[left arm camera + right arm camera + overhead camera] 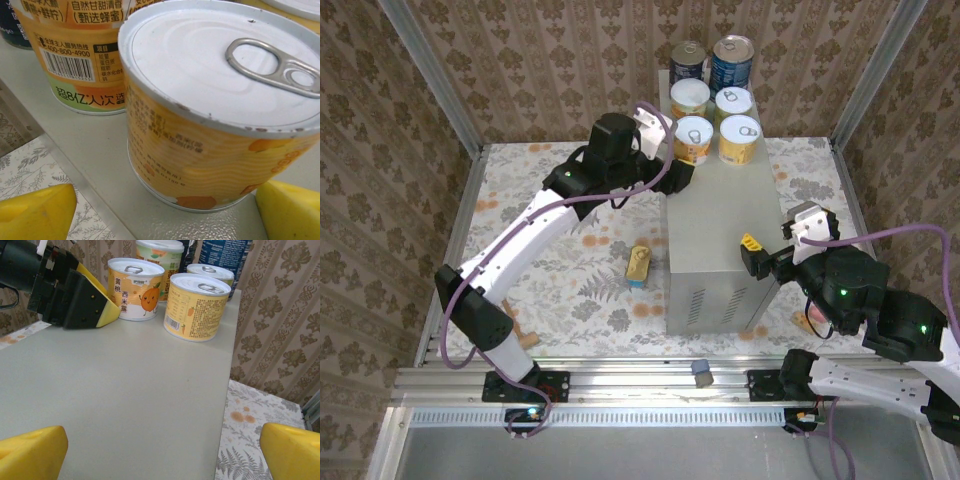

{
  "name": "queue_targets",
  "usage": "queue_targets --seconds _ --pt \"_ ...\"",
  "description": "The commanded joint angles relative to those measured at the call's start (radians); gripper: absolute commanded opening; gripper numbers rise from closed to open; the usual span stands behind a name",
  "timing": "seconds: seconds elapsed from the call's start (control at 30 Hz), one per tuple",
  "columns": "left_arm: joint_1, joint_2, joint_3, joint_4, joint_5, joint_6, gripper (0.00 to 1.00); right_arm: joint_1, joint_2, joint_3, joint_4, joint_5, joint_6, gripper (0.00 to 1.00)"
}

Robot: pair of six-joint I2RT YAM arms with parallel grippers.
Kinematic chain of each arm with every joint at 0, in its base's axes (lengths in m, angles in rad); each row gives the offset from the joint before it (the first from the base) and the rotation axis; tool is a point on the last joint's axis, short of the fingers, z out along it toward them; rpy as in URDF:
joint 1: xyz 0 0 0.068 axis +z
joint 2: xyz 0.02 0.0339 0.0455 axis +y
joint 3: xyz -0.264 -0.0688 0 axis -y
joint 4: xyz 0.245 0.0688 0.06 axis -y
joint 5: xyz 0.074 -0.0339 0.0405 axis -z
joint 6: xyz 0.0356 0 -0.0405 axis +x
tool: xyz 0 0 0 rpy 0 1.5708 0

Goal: Place and organize the canned foods onto the counter

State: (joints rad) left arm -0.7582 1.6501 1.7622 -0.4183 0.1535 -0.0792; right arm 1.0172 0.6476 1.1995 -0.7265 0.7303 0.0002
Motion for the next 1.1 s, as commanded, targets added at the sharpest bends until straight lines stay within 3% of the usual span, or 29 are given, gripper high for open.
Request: queue_targets --seconds 0.0,0.4,1.07 --pt "0.017 0.034 0.019 -0.039 -0.026 -0.005 0.93 -0.005 -0.015 0.004 -0.013 0.040 0.009 1.00" --pt "0.021 0.035 0.028 -0.042 -0.012 -0.007 0.93 -0.005 -0.011 0.009 -0.015 0.040 0.006 1.00" --pt "0.035 -0.141 -0.161 -0.055 -0.102 -0.011 1.00 -0.005 -0.002 0.012 -0.008 0.047 -0.001 1.00"
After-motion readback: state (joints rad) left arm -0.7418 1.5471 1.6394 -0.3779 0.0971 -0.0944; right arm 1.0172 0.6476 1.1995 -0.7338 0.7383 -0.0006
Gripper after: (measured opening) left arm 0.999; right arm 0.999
